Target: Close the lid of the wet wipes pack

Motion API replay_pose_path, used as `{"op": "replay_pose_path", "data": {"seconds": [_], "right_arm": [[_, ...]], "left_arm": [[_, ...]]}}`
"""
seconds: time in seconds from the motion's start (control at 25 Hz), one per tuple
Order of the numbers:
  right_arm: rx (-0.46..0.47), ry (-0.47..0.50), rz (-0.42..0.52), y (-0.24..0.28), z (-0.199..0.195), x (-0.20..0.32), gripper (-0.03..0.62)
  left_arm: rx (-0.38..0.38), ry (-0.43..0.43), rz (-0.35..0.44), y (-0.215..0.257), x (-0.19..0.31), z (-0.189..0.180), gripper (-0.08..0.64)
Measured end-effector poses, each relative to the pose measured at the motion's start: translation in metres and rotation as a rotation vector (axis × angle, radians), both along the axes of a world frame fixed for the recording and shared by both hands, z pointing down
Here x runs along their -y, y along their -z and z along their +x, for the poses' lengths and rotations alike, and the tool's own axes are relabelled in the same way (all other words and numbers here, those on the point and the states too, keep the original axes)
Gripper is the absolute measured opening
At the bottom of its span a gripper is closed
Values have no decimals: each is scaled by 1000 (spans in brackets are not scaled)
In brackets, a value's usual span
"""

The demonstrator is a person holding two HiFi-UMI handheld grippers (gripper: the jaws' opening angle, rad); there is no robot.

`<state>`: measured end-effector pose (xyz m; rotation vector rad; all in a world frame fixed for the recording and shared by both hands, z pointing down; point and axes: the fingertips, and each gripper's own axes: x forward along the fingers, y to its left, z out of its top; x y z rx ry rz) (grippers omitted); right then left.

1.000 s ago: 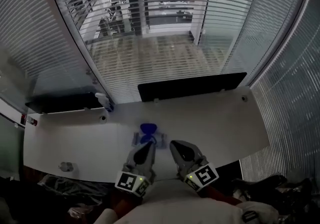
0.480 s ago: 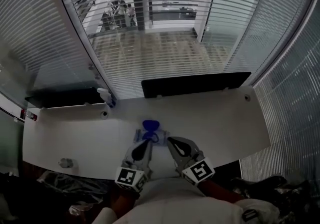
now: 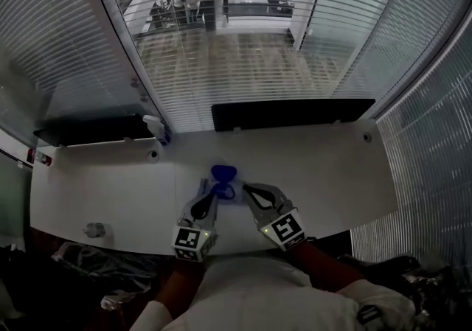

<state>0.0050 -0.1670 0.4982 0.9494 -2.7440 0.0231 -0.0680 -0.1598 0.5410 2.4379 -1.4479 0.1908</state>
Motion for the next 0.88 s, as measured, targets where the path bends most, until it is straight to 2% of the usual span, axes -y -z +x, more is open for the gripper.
{"op": "replay_pose_path", "data": {"seconds": [0.16,0.32,0.68,0.72,0.88], "right_arm": [[-103,41,9,-29,-6,8,0],[-192,70,-24,-69,-15,13,0],[-264,89,-142,-132,-24,54,4],[-272,91,-154,-142,-24,60,40],[-306,97,-192,-176,-24,78,41]], "left_arm": [[39,-14,-62,-27,9,-3,3],[79,-31,-154,-76,17,-10,3],[243,-82,-320,-166,35,-25,3],[258,-84,-332,-177,37,-27,3],[311,-83,-381,-213,45,-35,3]]}}
